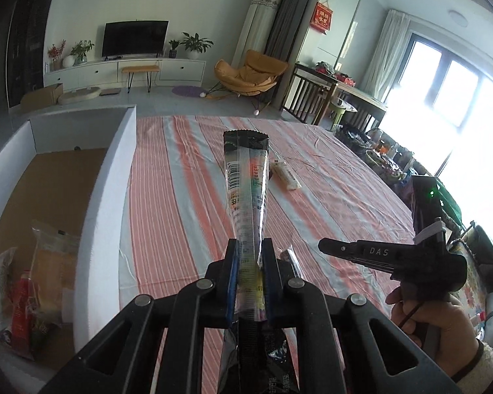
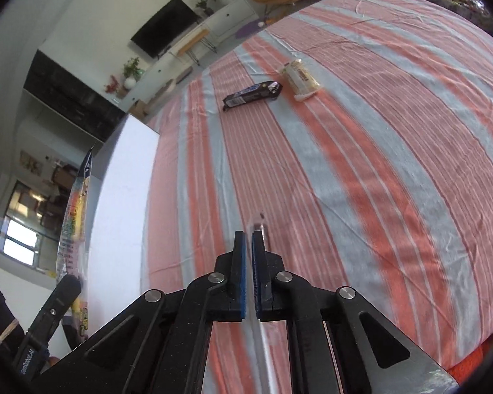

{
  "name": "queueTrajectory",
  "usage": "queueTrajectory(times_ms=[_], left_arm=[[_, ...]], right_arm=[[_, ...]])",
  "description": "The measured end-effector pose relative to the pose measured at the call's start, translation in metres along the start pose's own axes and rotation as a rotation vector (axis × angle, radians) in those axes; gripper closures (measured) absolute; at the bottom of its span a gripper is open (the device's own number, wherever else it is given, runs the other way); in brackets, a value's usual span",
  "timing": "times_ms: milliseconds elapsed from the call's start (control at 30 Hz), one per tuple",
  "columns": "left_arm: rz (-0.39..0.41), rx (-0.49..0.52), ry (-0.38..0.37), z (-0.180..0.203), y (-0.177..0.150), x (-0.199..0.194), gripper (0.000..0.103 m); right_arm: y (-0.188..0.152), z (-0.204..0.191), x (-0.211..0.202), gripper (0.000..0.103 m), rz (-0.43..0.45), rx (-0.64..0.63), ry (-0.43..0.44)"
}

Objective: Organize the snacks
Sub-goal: 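Carry the stick snack and sausage over the box and open both tools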

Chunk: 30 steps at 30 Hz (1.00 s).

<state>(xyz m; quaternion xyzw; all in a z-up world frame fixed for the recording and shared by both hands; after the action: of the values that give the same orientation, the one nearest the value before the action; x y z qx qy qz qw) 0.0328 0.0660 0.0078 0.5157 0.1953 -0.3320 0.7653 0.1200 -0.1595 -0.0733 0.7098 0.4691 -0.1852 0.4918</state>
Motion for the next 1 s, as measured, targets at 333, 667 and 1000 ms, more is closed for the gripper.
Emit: queueTrajectory(times_ms=[333,667,1000], left_arm=[[0.051,-0.037,0.032,-0.023,0.003,-0.045,0.091],[0.081,-0.050,0.026,-0.035,0.005,-0.057,0.091],[0.113,-0.053,0.051,-0.051,0.011,-0.074,0.091]], right_arm=[[-0.009,0.016,0.004,0.071,-0.102,-0.047,-0.118],[-0.008,0.005,0.026,0.060,-0.271,-0.115,-0.199],[-0.044,-0.044,0.070,0.085,-0.379,-0.455,-0.366]])
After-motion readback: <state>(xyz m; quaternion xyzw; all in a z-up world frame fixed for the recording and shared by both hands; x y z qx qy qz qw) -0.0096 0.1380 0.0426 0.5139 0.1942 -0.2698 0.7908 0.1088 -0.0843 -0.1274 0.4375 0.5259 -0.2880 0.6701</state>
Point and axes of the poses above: each gripper's, at about its wrist camera, not at the fingertips, and x roughly the way its jaws point, z to its right, y to its top, the point moved 3 cm from there along x, roughly the way its jaws point, and after that the axes turned 10 degrees about -x, right-handed, at the moved point
